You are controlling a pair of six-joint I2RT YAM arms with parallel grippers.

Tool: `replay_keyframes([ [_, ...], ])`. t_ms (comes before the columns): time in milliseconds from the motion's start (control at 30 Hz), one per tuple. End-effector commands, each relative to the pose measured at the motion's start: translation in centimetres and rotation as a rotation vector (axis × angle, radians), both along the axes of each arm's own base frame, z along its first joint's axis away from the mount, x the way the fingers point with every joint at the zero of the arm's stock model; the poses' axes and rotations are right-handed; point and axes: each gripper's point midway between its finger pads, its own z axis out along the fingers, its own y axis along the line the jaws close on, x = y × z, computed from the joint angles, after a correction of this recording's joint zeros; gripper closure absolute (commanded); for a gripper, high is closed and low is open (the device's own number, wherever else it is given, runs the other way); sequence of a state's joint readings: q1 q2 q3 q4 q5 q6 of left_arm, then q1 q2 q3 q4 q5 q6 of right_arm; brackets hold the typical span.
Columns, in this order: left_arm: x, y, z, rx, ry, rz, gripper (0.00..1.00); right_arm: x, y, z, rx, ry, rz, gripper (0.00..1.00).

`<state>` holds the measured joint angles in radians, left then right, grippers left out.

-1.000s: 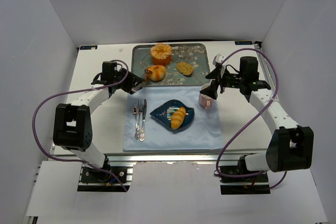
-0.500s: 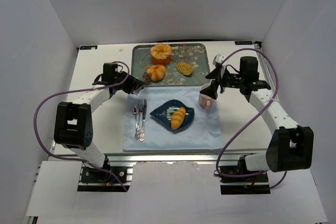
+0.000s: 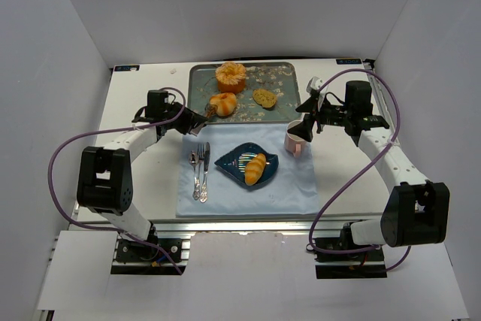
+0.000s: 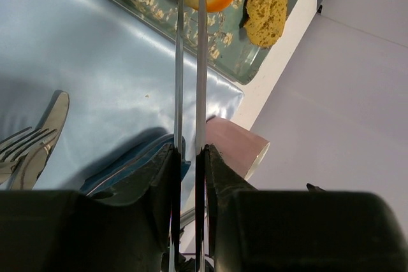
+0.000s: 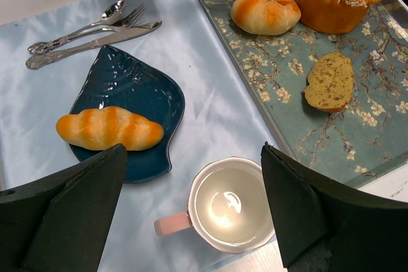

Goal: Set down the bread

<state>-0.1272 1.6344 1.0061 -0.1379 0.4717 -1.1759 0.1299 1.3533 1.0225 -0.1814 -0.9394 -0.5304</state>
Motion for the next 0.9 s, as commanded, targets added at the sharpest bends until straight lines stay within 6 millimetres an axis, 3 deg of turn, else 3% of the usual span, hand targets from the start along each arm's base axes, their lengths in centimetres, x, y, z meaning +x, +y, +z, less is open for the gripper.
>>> replay_keyframes([
  [0, 0.0, -0.2, 4.1, -0.013, -0.116, -0.032, 1.00, -0.3, -0.1, 1.5, 0.017, -0.047, 0.011, 0.11],
  [167, -1.0, -0.5, 6.2, -0.030, -0.154, -0.057, 1.00, -0.4, -0.2, 1.5, 0.018, -0.048, 0.011, 0.11],
  [467, -5.1, -1.0, 8.5, -0.075, -0.176, -0.127, 1.00, -0.3, -0.2, 1.5, 0.018, -0.051, 0.012, 0.11],
  [867, -15.2, -2.0, 10.3, -0.203, -0.065, -0.271, 1.00, -0.4, -0.2, 1.4, 0.016, -0.051, 0.023, 0.11],
])
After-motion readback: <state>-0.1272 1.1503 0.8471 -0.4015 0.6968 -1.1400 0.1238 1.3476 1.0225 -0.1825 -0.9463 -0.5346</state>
